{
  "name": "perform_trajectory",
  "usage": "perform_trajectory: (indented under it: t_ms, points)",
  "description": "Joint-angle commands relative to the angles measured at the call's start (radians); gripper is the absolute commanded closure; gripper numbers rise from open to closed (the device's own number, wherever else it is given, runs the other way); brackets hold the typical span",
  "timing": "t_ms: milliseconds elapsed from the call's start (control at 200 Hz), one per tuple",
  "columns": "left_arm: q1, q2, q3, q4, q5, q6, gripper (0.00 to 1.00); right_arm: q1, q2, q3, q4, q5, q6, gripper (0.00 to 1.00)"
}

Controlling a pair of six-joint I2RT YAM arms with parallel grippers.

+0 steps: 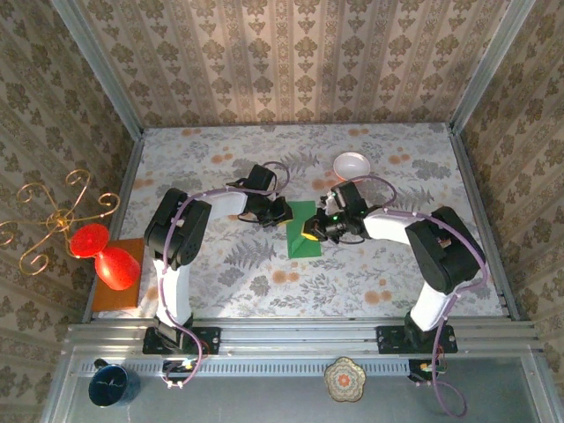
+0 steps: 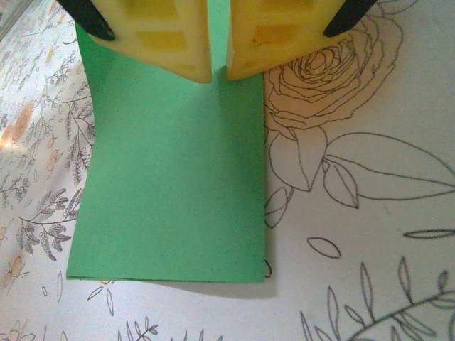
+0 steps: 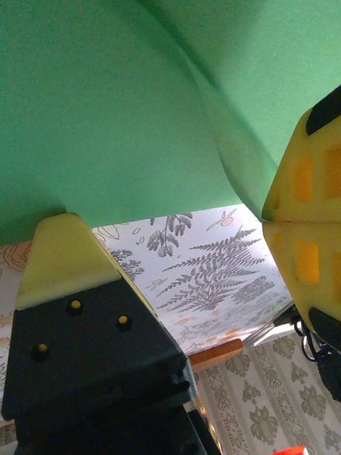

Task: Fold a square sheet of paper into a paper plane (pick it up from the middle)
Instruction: Fold the triangle a second time at the center of the table.

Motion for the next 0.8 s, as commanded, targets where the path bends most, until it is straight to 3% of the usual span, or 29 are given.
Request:
perform_trajectory:
  t_ms: [0, 795]
  points:
    - [-0.001, 0.019, -0.013, -0.045, -0.022, 0.001, 0.84, 0.015, 0.038, 0.035, 0.016, 0.012, 0.0, 0.94]
    - [-0.003, 0.023, -0.024, -0.033, -0.011, -0.01, 0.84, 0.026, 0.123, 0.094, 0.017, 0.085, 0.023, 0.94]
